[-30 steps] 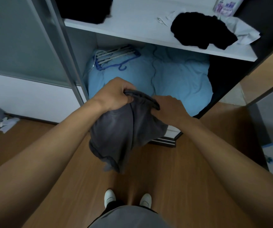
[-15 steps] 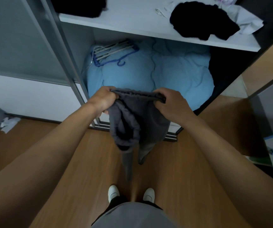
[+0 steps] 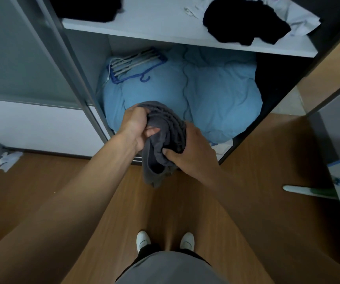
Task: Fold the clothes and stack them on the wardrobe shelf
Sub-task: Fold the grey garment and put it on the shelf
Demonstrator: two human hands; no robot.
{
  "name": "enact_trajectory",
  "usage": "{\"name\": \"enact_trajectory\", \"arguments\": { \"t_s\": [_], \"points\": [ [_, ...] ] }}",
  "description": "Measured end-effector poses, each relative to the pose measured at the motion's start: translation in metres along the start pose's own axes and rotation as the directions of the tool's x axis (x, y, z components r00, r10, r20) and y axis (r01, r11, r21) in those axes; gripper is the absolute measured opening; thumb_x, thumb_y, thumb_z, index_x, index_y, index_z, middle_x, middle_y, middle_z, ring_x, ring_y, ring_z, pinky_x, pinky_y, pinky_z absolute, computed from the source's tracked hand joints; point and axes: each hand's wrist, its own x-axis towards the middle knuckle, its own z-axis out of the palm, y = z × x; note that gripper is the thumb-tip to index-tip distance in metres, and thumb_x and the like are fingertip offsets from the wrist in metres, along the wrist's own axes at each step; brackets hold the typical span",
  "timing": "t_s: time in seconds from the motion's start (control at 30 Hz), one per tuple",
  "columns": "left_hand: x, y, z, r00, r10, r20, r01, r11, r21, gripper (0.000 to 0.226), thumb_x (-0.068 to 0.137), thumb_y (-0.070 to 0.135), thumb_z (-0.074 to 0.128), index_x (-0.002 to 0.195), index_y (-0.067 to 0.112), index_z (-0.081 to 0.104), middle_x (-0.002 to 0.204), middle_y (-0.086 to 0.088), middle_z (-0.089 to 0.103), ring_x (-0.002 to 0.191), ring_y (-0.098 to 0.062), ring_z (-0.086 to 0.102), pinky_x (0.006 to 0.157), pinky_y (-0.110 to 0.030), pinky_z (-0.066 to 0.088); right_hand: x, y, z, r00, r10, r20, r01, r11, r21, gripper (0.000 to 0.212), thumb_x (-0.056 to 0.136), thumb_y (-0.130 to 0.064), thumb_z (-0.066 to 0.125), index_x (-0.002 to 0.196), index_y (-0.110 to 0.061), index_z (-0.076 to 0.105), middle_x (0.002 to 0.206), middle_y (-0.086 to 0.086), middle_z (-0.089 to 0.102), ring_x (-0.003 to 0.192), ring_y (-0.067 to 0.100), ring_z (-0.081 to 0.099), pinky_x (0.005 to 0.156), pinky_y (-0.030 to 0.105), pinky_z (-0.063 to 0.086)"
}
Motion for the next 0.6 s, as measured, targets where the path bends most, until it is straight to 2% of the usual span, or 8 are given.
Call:
{"name": "enact_trajectory", "arguments": {
  "t_s": [0.07,0.13,0.2,0.27,0.37,0.47,0.53,0.6],
  "points": [
    [-0.003,0.003,0.005,0.999,0.022,0.028,-0.022,1.0,0.003,0.031,0.097,0.0,0.037,0.114,0.004,0.062,0.082,-0.009,0.069,0.054,-0.012,0.067,0.046,-0.022,0.051,0.003,0.001,0.001,0.999,0.023,0.039,-0.021,0.999,-0.048,0.073,0.081,-0.036,0.071,0.142,-0.023,0.032,0.133,0.005,0.05,0.12,0.026,0.051,0.09,0.043,0.047],
    [-0.003,0.005,0.004,0.998,0.056,0.037,-0.058,0.997,0.043,0.03,0.096,0.0,0.038,0.113,0.004,0.062,0.082,-0.011,0.069,0.06,-0.015,0.068,0.044,-0.021,0.05,0.01,0.006,-0.004,0.998,0.043,0.035,-0.041,0.997,-0.069,0.052,0.085,-0.02,0.064,0.131,-0.016,0.041,0.117,0.008,0.058,0.108,0.027,0.058,0.082,0.037,0.046],
    [0.002,0.005,-0.004,0.994,0.112,-0.001,-0.11,0.971,0.212,0.027,0.094,0.003,0.041,0.109,0.008,0.064,0.088,-0.012,0.07,0.071,-0.02,0.069,0.045,-0.022,0.05,0.017,0.011,-0.016,0.998,0.067,0.013,-0.066,0.995,-0.07,0.033,0.084,-0.01,0.06,0.115,-0.011,0.05,0.1,0.007,0.062,0.093,0.023,0.06,0.072,0.032,0.043],
    [0.01,0.004,-0.019,0.981,0.192,-0.021,-0.166,0.891,0.423,0.023,0.092,0.006,0.042,0.096,0.012,0.064,0.081,-0.011,0.068,0.061,-0.022,0.065,0.043,-0.024,0.047,0.023,0.014,-0.029,0.997,0.074,-0.022,-0.074,0.997,0.007,0.019,0.081,-0.008,0.062,0.099,-0.008,0.057,0.086,0.005,0.062,0.08,0.018,0.057,0.062,0.028,0.039],
    [0.021,0.004,-0.037,0.974,0.221,-0.041,-0.164,0.825,0.54,0.028,0.09,0.004,0.036,0.088,0.011,0.064,0.063,-0.009,0.064,0.04,-0.021,0.053,0.042,-0.024,0.04,0.022,0.009,-0.034,0.997,0.075,-0.028,-0.066,0.967,0.247,0.003,0.077,-0.008,0.064,0.077,-0.005,0.062,0.066,0.003,0.059,0.061,0.008,0.05,0.052,0.023,0.033],
    [0.024,0.007,-0.045,0.998,0.048,-0.044,-0.022,0.891,0.454,0.027,0.093,0.005,0.037,0.097,0.011,0.064,0.058,-0.004,0.064,0.037,-0.014,0.055,0.039,-0.018,0.037,0.016,0.001,-0.033,0.982,0.188,0.007,-0.155,0.789,0.595,0.023,0.076,-0.009,0.062,0.065,-0.028,0.067,0.059,-0.016,0.064,0.057,-0.002,0.057,0.052,0.015,0.043],
    [0.023,0.011,-0.05,0.992,-0.073,0.103,0.04,0.955,0.293,0.019,0.095,0.009,0.042,0.099,0.011,0.061,0.072,-0.006,0.066,0.05,-0.013,0.064,0.051,-0.02,0.052,0.016,0.001,-0.031,0.961,0.271,0.054,-0.218,0.625,0.75,0.023,0.076,-0.011,0.062,0.077,-0.031,0.075,0.078,-0.012,0.075,0.077,0.003,0.069,0.065,0.02,0.054],
    [0.021,0.012,-0.057,0.938,-0.112,0.327,0.079,0.991,0.11,0.016,0.092,0.014,0.049,0.093,0.009,0.064,0.083,-0.01,0.07,0.069,-0.016,0.068,0.069,-0.025,0.059,0.019,0.001,-0.033,0.936,0.341,0.089,-0.247,0.455,0.856,0.021,0.068,-0.016,0.062,0.081,-0.023,0.077,0.084,-0.002,0.077,0.081,0.011,0.071,0.064,0.023,0.055]
  ]
}}
